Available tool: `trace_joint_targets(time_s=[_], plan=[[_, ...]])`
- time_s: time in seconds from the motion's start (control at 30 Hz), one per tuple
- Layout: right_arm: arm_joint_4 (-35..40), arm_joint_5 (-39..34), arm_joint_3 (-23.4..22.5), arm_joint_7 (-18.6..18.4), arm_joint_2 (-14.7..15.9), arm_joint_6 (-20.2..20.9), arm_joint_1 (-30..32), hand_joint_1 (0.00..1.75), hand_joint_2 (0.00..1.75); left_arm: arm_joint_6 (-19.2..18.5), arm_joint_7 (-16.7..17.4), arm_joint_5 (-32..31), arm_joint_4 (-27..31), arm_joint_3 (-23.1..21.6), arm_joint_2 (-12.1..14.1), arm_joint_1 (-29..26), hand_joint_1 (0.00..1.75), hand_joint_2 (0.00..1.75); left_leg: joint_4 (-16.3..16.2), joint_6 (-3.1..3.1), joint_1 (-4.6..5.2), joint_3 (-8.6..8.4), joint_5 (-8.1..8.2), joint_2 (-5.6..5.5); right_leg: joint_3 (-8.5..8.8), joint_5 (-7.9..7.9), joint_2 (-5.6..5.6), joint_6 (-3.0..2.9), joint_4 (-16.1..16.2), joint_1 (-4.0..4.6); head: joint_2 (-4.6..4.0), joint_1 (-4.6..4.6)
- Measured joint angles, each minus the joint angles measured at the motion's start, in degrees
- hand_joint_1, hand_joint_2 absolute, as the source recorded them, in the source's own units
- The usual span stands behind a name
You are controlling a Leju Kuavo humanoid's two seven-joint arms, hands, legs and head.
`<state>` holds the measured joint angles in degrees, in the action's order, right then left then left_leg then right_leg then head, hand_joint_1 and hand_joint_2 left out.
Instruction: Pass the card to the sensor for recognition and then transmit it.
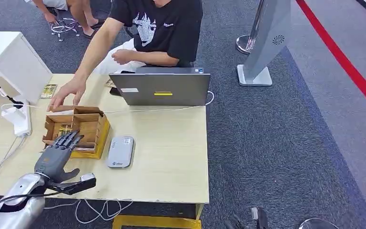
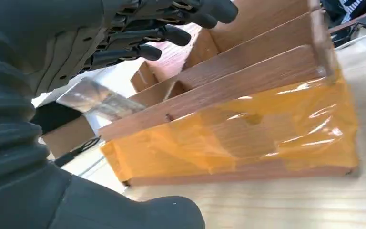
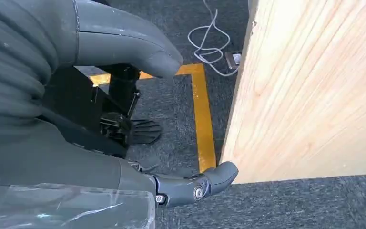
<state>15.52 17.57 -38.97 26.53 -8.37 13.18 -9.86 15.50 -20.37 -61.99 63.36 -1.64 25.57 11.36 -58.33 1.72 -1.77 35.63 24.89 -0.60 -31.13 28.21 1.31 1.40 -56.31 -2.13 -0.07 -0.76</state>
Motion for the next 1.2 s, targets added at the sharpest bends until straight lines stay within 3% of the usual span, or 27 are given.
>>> trace_joint_targets(time_s=[0.7, 1.2], plan=[[0.0, -0.1, -0.7, 0.0, 0.0, 0.3, 0.0, 0.00, 1.75, 0.1, -1.2, -0.9, -0.8, 6.7, 1.6, -1.8, 0.00, 1.75, 0.0, 0.00, -0.01, 0.00, 0.00, -0.02, 0.01, 0.00, -0.05, 0.00, 0.0, 0.01, 0.02, -0.02], [-0.1, -0.1, -0.8, 0.0, 0.0, 0.3, 0.0, 0.00, 1.75, 0.1, -1.2, -1.0, -2.3, 7.7, 1.6, -1.1, 0.00, 1.75, 0.0, 0.00, -0.01, 0.00, 0.00, -0.02, 0.01, 0.00, -0.05, 0.00, 0.0, 0.01, 0.00, -0.02]])
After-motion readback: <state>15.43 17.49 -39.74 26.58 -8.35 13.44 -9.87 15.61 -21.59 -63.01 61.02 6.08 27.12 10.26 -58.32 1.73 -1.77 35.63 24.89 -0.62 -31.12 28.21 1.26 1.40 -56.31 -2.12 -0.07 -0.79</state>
